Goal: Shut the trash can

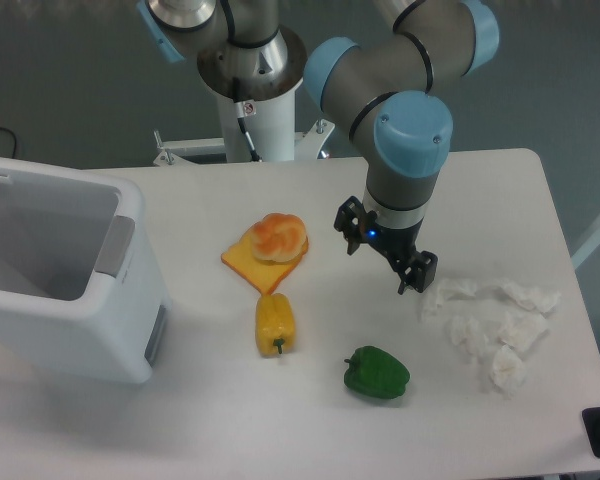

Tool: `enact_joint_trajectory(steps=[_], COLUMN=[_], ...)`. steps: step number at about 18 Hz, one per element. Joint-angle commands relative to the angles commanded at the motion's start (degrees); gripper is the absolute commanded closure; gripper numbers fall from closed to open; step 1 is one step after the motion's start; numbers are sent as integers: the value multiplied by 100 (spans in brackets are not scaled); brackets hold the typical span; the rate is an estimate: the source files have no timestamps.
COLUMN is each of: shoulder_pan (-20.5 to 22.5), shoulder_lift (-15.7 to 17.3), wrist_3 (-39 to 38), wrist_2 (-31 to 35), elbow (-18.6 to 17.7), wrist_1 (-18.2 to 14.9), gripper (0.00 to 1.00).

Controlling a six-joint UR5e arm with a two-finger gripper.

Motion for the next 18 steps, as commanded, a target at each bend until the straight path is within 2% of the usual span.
enact_joint_trajectory(steps=[5, 9, 11, 14, 18], shoulder_pan=[-35, -62, -70, -105, -176], shoulder_lift=[-9, -9, 52, 202, 421], wrist_3=[-61, -158, -210, -781, -905], wrist_2=[-9, -35, 0, -35, -35], elbow=[0, -96, -158, -316, -510], wrist_1=[9, 140, 158, 228, 395], gripper=[0, 0, 0, 0, 0])
